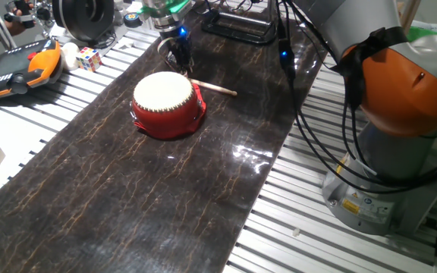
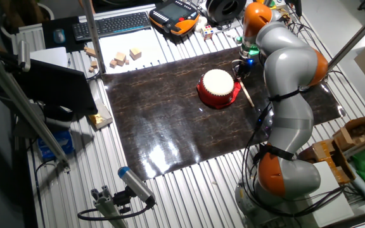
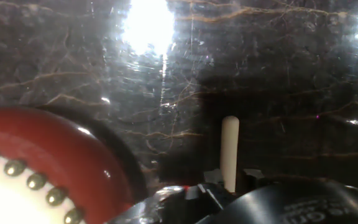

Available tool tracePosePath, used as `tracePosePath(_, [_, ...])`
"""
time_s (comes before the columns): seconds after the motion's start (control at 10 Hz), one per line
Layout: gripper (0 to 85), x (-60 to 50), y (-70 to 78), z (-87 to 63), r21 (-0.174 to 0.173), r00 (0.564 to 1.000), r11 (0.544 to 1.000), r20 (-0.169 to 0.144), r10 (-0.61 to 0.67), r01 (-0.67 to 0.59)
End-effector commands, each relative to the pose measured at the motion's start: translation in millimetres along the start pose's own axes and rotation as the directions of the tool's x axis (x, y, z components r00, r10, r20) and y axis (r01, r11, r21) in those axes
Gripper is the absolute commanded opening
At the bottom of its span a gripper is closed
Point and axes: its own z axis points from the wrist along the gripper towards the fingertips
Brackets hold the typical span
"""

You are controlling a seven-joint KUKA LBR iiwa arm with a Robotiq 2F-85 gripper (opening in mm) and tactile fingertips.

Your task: Play the drum

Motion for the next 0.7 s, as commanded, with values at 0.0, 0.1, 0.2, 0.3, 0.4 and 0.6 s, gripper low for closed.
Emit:
tracePosePath(0.0, [33.0, -0.4, 0.0, 1.3, -0.003, 1.000, 1.000, -0.004, -0.003, 0.003])
tracePosePath(0.1, [33.0, -0.8, 0.1, 2.8, -0.005, 1.000, 1.000, -0.015, -0.005, 0.005])
tracePosePath(0.2, [33.0, -0.8, 0.4, 4.6, -0.009, 1.000, 1.000, -0.024, -0.009, 0.009])
tracePosePath(0.3, [33.0, -0.8, 0.6, 6.6, -0.012, 1.000, 1.000, -0.024, -0.011, 0.011])
tracePosePath(0.4, [33.0, -0.9, 0.6, 7.9, -0.012, 1.000, 1.000, -0.022, -0.011, 0.011])
tracePosePath(0.6, [32.7, -0.8, 0.6, 10.6, -0.013, 1.000, 1.000, -0.017, -0.011, 0.011])
